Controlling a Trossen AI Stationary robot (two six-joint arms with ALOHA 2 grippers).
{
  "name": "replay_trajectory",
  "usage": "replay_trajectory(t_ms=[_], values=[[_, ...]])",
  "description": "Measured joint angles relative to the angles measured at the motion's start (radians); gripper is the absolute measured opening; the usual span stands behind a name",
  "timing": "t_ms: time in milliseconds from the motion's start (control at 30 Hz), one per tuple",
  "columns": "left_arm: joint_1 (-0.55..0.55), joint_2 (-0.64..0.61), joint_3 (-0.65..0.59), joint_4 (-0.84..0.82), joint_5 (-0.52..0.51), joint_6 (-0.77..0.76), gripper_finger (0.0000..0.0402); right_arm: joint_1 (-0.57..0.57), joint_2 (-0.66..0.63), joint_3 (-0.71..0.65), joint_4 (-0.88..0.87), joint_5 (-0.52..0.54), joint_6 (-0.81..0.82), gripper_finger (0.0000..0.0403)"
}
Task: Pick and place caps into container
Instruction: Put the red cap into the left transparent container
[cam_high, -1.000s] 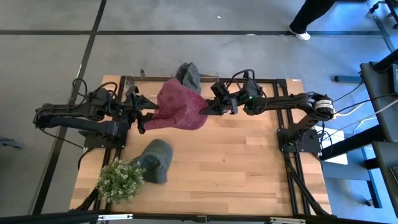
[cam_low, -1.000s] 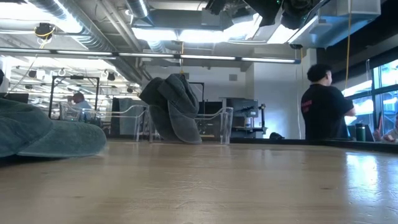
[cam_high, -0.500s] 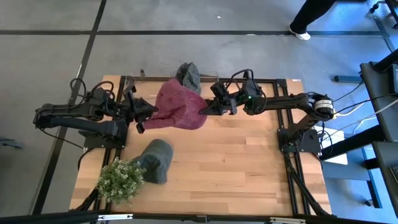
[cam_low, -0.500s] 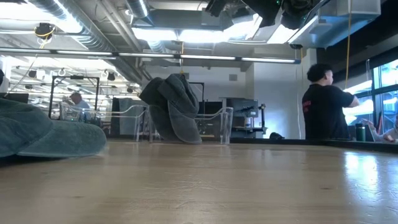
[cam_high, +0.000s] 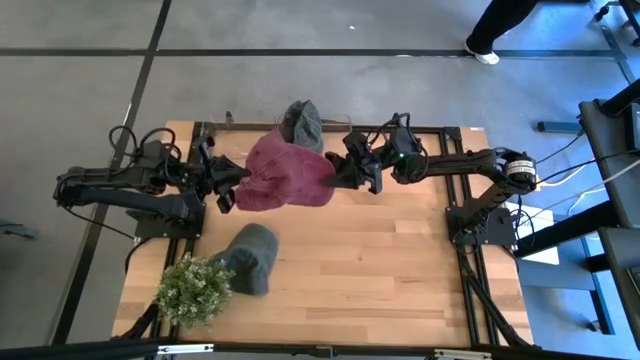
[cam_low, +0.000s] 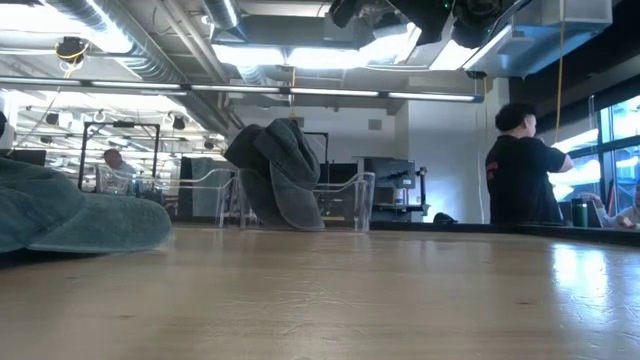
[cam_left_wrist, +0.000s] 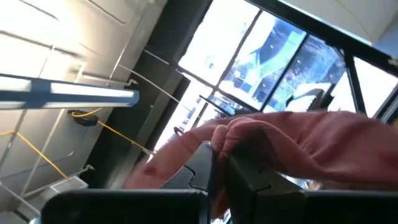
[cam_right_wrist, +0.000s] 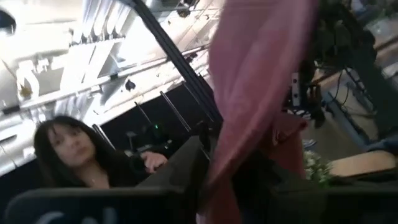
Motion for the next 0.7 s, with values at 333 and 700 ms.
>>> replay_trajectory(t_ms=[333, 700], values=[[0.004, 0.0, 0.0, 0.005, -0.05, -0.056, 0.0017, -0.079, 0.0, 0.0, -0.135, -0.118, -0.083, 0.0211], [0.004, -0.016, 0.0, -0.049, -0.208, -0.135, 0.0017, -0.254, -0.027, 0.0, -0.145, -0.204, -0.069, 0.0232]])
